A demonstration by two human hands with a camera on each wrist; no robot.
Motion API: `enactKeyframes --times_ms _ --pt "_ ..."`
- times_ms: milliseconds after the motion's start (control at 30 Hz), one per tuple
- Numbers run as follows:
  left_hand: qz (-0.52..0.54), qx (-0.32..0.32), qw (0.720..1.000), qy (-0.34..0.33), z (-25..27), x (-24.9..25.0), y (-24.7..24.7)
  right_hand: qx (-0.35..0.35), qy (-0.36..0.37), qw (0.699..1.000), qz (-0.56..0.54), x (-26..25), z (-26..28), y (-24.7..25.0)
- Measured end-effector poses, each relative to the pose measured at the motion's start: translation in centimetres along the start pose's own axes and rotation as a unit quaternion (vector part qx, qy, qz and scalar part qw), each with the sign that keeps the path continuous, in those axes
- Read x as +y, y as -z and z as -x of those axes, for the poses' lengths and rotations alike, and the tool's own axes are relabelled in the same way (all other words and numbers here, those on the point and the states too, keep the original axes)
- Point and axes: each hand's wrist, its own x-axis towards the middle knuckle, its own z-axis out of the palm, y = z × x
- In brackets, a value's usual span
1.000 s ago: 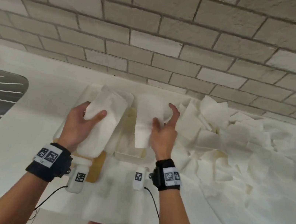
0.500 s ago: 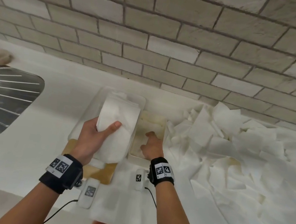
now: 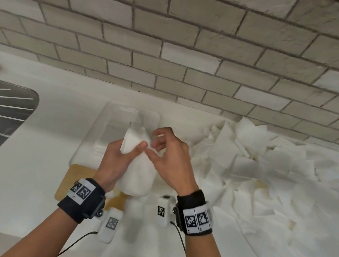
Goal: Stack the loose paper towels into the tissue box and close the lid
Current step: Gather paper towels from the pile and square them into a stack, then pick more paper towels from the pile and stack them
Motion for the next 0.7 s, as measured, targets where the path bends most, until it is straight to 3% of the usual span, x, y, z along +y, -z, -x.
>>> enactKeyframes --times_ms 133,267,367,433,567,700 --pt "0.011 -0.027 1.000 0.010 0.1 -0.4 0.0 0.045 -0.051 0.994 -0.091 1.7 -0.5 -0.1" --pt "0.012 -0.050 0.999 -0.006 0.5 -0.5 0.3 0.008 -0.088 0.993 -0.076 2.1 -0.5 -0.4" --pt "0.000 -0.050 0.999 -0.006 0.5 -0.4 0.5 0.026 -0.077 0.987 -0.141 2.4 -0.5 -0.5" --pt "-0.018 -0.058 0.998 -0.010 0.3 -0.6 0.7 0.041 -0.095 0.970 -0.221 2.0 -0.3 -0.5" --pt "-0.067 -0.104 0.992 -0.017 -0.2 -0.7 1.0 0.079 -0.149 0.905 -0.390 1.6 -0.4 -1.3" --pt "-0.088 -0.115 0.988 -0.046 -0.1 0.5 0.0 0.135 -0.177 0.867 -0.446 1.0 -0.6 -1.8"
